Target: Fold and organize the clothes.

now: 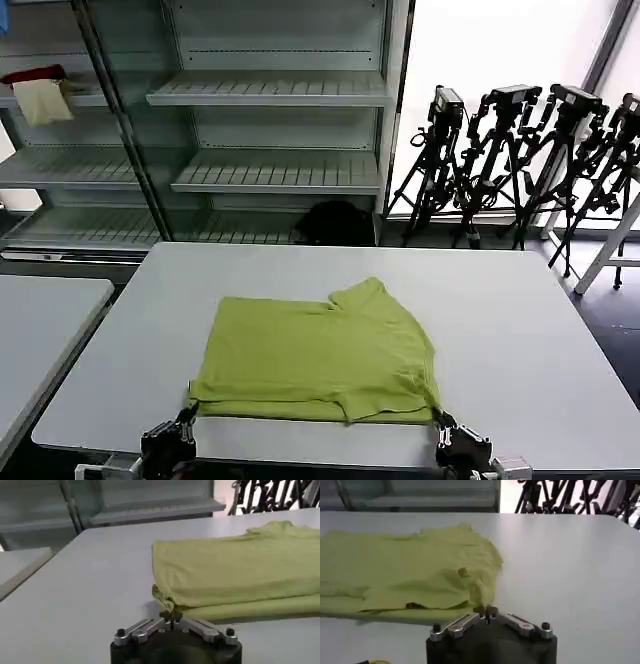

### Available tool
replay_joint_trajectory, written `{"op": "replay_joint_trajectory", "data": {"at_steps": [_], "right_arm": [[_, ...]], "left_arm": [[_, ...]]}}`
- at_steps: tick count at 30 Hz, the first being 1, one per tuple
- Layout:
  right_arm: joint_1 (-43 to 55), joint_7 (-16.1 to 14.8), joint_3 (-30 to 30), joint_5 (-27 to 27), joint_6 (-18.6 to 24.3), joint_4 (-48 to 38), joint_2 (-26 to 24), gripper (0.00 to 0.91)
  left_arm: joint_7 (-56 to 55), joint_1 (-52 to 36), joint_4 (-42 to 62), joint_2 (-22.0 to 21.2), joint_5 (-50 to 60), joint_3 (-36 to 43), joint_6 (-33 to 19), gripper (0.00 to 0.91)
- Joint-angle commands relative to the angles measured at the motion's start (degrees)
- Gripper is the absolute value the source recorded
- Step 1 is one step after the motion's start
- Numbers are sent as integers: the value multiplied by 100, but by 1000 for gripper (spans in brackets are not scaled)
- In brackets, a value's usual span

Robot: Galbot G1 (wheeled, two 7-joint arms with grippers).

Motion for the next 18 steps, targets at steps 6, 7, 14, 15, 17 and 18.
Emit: {"op": "replay_joint_trajectory", "data": {"at_steps": [6,7,14,15,17,18], "right_arm": [[69,103,8,-128,-2,189,46,907],[129,91,26,-128,-3,205,58,907],[1125,-224,45,-112,-13,-173,262,907],[1338,-256,21,-82,-17,-248,296,907],[1867,-382,-53,-85,-27,-518,355,907],[2170,-423,-118,-80,-36,-684,370,907]], "left_arm": [[-424,140,-223,-71,-65,-23,-76,907],[-423,113,-244,-76,-64,-26,-74,907],[-297,-907,-23,-84,-132,-92,-79,907],[-201,-1080,31,-77,-192,-101,-84,907],[129,-1486,210,-23,-255,-120,-89,907],[194,-1697,324,5,-338,-99,-52,907]]}}
